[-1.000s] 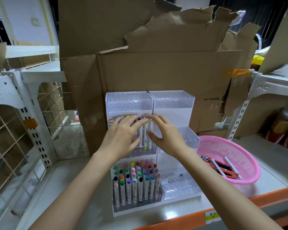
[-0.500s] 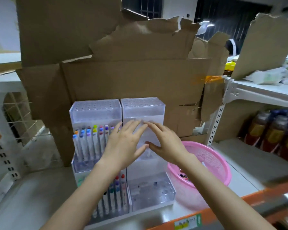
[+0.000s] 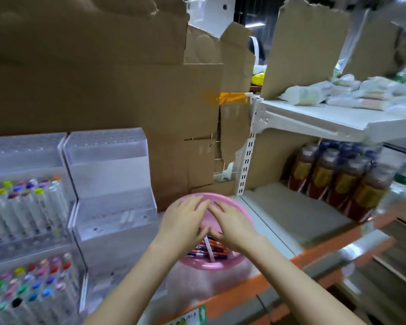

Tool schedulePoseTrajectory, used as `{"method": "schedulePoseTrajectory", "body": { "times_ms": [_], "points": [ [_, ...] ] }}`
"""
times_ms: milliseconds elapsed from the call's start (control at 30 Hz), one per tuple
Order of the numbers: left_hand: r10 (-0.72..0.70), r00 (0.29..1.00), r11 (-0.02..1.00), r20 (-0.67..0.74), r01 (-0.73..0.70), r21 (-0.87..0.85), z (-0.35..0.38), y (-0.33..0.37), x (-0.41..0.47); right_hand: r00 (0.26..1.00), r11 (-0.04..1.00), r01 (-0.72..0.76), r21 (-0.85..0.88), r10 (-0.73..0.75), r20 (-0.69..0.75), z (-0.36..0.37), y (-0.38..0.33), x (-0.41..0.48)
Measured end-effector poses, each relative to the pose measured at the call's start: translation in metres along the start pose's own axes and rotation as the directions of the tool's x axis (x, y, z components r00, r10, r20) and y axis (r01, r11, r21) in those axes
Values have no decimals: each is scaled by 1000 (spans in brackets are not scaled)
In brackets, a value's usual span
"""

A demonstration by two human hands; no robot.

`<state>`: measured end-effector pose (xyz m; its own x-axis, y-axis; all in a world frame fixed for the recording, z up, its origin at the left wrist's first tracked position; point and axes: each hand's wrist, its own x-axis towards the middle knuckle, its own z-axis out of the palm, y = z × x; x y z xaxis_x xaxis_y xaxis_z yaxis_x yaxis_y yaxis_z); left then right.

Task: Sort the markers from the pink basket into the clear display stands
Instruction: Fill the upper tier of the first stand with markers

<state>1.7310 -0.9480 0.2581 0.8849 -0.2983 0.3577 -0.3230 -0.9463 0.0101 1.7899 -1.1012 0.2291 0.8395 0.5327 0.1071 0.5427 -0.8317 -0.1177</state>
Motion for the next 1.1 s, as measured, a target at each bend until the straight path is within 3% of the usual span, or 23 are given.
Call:
{"method": "schedulePoseTrajectory", "body": {
  "times_ms": [133, 267, 467, 567, 733, 1100],
  "points": [
    [-171, 933, 982, 318, 189, -25, 44, 6, 8, 979, 998, -54, -20, 57, 198, 29, 23, 2],
    [-277, 852, 941, 445, 335, -55, 70, 6, 12, 965, 995, -104, 3, 100, 244, 40, 30, 10],
    [-404, 790, 882, 461, 470, -31, 87, 13, 24, 951, 972, -233, -15, 231, 204, 53, 30, 26],
    [-439, 769, 862, 465, 506, -22, 93, 13, 28, 947, 973, -227, -52, 232, 220, 57, 30, 28],
    [-450, 783, 824, 430, 549, -136, 101, 9, 28, 963, 983, -179, -34, 182, 197, 58, 31, 27],
    [-410, 816, 768, 407, 549, -328, 105, 6, 29, 975, 959, -175, 223, 138, 173, 58, 37, 30]
  ]
}}
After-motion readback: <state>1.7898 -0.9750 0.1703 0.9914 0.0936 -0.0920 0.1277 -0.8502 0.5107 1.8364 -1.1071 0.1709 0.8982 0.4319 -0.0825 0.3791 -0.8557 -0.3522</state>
